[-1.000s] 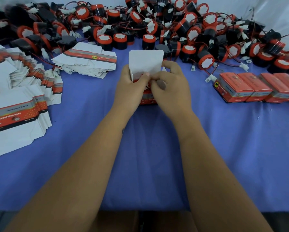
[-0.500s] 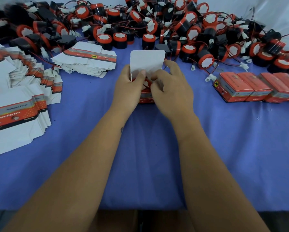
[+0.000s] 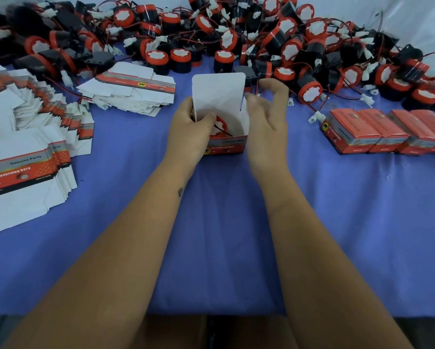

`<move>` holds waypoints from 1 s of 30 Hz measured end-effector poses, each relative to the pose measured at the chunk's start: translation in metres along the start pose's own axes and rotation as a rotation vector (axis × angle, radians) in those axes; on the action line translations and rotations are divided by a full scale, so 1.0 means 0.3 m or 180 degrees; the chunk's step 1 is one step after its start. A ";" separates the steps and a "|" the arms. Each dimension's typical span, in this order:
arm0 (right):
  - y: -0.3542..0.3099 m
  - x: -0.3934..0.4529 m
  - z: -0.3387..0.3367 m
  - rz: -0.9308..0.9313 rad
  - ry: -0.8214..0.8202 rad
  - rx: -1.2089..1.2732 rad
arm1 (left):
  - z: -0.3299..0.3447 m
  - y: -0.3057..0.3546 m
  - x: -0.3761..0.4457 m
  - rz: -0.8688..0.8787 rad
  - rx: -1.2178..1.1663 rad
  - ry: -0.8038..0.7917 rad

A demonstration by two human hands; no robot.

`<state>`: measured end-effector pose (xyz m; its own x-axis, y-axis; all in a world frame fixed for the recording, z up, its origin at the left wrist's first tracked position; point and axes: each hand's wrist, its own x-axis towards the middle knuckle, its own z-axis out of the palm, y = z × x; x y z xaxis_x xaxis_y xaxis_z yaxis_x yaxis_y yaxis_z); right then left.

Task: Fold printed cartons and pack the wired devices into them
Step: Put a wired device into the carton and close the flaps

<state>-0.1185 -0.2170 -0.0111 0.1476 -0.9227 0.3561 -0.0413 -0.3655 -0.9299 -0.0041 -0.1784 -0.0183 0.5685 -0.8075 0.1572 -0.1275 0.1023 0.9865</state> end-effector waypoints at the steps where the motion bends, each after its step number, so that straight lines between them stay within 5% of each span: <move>1: -0.001 0.007 -0.002 0.0224 0.0098 0.0297 | 0.001 0.001 0.002 0.0020 0.0066 0.0008; 11: 0.028 0.014 0.002 0.0562 -0.0622 -0.0241 | -0.003 0.001 0.004 0.0045 0.0163 -0.0228; 16: 0.037 0.014 0.000 0.0597 -0.0419 -0.0284 | -0.011 0.007 0.002 -0.0058 0.0103 -0.0379; 23: 0.042 0.022 0.004 0.0754 -0.0425 -0.0132 | -0.098 0.029 0.036 -0.0451 -0.1031 -0.0856; 30: 0.042 0.015 0.004 0.0572 -0.0427 -0.0221 | -0.076 -0.022 0.037 -0.0017 -0.0081 -0.0816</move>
<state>-0.1171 -0.2257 -0.0212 0.2616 -0.9508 0.1657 -0.1459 -0.2087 -0.9670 0.0216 -0.1748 -0.0220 0.3440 -0.9287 0.1387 -0.1028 0.1095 0.9887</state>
